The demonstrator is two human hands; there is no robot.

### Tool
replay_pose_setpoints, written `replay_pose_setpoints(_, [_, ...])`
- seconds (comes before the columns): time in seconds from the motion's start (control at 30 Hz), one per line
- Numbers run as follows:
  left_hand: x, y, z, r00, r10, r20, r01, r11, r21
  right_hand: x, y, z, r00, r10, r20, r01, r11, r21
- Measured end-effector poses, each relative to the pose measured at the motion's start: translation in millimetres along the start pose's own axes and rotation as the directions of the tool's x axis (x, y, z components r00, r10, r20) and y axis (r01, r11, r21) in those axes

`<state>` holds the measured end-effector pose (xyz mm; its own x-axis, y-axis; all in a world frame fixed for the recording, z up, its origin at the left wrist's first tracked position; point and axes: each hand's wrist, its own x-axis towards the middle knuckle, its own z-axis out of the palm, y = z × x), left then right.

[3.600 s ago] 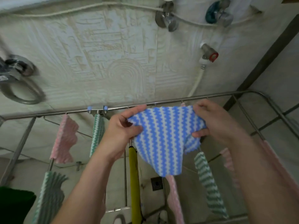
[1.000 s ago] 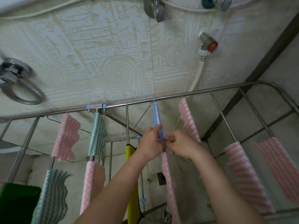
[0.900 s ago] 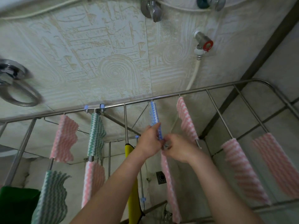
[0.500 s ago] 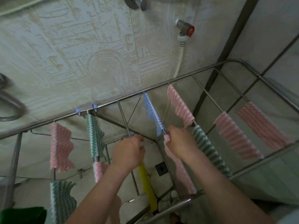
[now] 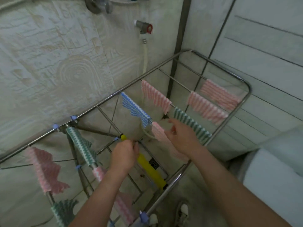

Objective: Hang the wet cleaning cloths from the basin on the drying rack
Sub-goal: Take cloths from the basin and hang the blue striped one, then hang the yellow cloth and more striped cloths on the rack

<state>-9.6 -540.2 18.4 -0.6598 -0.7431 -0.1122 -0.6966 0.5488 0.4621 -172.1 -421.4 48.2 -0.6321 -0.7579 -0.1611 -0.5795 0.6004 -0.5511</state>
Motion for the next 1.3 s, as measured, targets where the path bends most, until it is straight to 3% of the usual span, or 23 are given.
replay_pose_setpoints(0.1, [-1.5,17.3,0.6,0.999,0.052,0.008,-0.046,0.926,-0.375,-27.1,9.7,-12.8,0.995,0.076,-0.070,-0.068,0.992,0.108])
replay_pose_setpoints(0.27, [-13.8,62.1,2.3,0.974,0.220,0.050,-0.143,0.774,-0.617,-71.1,25.3,-28.6,0.959,0.220,-0.179,-0.155,0.934,0.322])
replay_pose_setpoints(0.4, [-42.5,106.1,11.8,0.938,0.324,0.121,-0.151,0.698,-0.700,-121.1,47.9,-42.2,0.898,0.354,-0.263,-0.189,0.848,0.495])
replay_pose_setpoints(0.63, [-114.3,163.2,40.7,0.826,0.521,0.217,-0.268,0.701,-0.661,-215.2,86.2,-62.4,0.812,0.505,-0.292,-0.176,0.690,0.702])
replay_pose_setpoints(0.8, [-174.9,193.9,79.6,0.678,0.664,0.316,-0.382,0.686,-0.620,-298.7,123.2,-64.3,0.780,0.574,-0.249,-0.303,0.695,0.652])
replay_pose_setpoints(0.9, [-231.8,217.2,107.5,0.529,0.756,0.386,-0.532,0.650,-0.543,-365.9,154.2,-57.3,0.713,0.661,-0.234,-0.396,0.655,0.643])
replay_pose_setpoints(1.07, [-320.1,250.7,164.4,0.238,0.789,0.566,-0.707,0.540,-0.456,-472.3,219.2,-19.1,0.517,0.829,-0.216,-0.516,0.502,0.693])
replay_pose_setpoints(1.17, [-363.0,261.7,197.3,0.108,0.748,0.655,-0.791,0.464,-0.398,-523.3,258.2,11.6,0.392,0.910,-0.137,-0.568,0.356,0.742])
replay_pose_setpoints(1.23, [-385.5,264.5,217.1,0.021,0.733,0.680,-0.833,0.389,-0.394,-551.5,279.1,31.8,0.355,0.933,-0.055,-0.592,0.269,0.760])
replay_pose_setpoints(1.3, [-409.8,268.8,240.4,-0.061,0.721,0.691,-0.880,0.287,-0.378,-580.6,297.4,53.6,0.369,0.929,0.040,-0.607,0.208,0.767])
